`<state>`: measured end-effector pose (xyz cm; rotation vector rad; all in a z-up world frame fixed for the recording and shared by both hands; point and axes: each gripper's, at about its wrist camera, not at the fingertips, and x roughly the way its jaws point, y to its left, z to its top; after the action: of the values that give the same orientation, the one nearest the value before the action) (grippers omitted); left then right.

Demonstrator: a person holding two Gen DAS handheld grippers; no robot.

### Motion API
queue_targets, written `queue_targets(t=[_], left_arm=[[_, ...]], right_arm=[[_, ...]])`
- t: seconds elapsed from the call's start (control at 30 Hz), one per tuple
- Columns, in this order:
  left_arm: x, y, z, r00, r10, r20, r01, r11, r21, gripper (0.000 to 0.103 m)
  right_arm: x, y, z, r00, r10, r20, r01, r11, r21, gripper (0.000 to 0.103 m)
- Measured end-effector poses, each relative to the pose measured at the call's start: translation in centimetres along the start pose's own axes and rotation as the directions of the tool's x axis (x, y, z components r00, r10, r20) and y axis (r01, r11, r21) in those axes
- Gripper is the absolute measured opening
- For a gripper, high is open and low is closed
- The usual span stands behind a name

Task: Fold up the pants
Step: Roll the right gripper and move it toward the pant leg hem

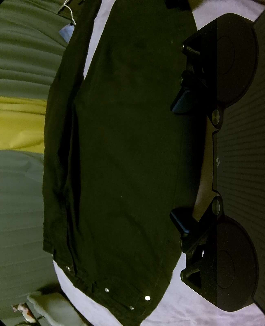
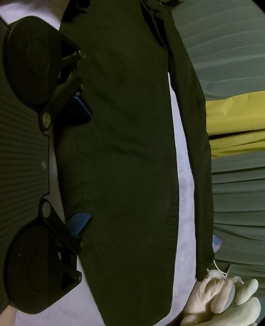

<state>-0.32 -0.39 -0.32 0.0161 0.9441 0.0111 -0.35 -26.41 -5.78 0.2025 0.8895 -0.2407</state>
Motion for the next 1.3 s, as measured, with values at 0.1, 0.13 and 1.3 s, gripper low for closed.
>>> queue_targets(t=[0.1,0.13,1.3], left_arm=[[-0.9,0.0,0.1,0.999,-0.010,0.044,0.010,1.000,-0.005,0.103],[-1.4,-0.1,0.1,0.997,-0.011,0.071,0.011,1.000,-0.006,0.103],[8.3,0.1,7.5,0.918,0.256,0.302,-0.193,0.956,-0.222,0.103]], right_arm=[[0.2,-0.1,0.0,1.000,0.002,-0.005,-0.002,1.000,0.011,0.099],[0.3,-0.2,0.0,1.000,0.006,-0.005,-0.006,1.000,0.023,0.099],[17.2,-8.6,26.7,0.990,-0.113,-0.079,0.138,0.834,0.534,0.046]])
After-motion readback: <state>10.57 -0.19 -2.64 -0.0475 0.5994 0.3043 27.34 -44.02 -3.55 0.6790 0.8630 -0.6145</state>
